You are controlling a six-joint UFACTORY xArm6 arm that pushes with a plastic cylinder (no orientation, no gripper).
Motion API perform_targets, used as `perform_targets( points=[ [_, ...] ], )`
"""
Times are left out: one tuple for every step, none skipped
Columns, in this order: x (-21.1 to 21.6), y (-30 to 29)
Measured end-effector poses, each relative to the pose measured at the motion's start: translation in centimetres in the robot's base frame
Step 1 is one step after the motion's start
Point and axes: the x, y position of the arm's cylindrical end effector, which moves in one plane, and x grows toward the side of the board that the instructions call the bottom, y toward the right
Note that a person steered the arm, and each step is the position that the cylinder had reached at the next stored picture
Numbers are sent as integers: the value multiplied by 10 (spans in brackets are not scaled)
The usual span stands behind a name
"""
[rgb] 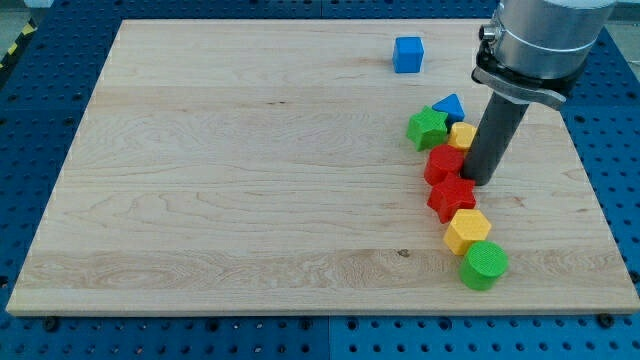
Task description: Adjust the heart and triangle in a vertical line
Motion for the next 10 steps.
perform_targets(
  points=[
    [0, 13],
    [-3, 31],
    [-18, 32],
    [-27, 31],
    [-45, 20],
    [-49, 18],
    [-49, 15],
    [-49, 13],
    [-49, 12],
    [-59, 0]
  ],
)
